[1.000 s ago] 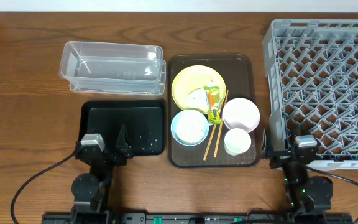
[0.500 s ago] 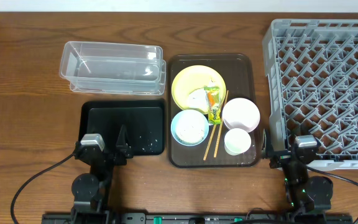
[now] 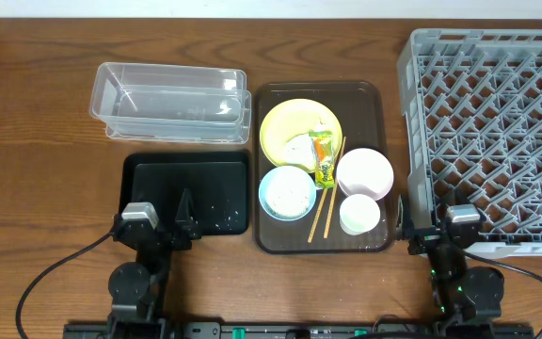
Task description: Sort waste into correct bins and load items into the dishwasher rack
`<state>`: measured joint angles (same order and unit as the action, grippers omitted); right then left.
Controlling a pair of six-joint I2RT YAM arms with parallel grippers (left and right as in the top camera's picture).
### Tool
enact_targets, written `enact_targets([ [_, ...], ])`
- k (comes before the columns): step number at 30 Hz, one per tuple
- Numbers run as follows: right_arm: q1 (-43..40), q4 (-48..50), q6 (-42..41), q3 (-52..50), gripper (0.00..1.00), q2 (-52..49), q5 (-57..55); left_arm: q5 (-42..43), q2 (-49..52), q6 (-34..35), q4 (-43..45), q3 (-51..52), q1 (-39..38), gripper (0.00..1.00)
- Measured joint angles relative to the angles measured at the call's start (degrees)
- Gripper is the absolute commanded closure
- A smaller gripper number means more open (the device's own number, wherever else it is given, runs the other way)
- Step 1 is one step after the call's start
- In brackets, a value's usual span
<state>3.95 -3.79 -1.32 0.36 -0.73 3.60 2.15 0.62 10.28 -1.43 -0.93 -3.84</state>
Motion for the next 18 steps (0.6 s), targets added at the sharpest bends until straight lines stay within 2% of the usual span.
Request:
enact_targets([
  [10, 0.0, 0.0, -1.1, 0.0, 0.01, 0.0, 0.0, 0.5, 0.1, 0.5, -1.2, -0.6, 0.0, 0.10],
  [14, 0.0, -1.1, -1.8, 0.5, 0.01, -0.8, -0.2, 0.5, 2.4, 0.7, -7.0, -3.1, 0.0, 0.09],
  [18, 0.0, -5.0, -3.1, 4.3, 0.01, -4.5, -1.1, 0.4, 9.7, 0.7, -12.0, -8.0, 0.0, 0.09],
])
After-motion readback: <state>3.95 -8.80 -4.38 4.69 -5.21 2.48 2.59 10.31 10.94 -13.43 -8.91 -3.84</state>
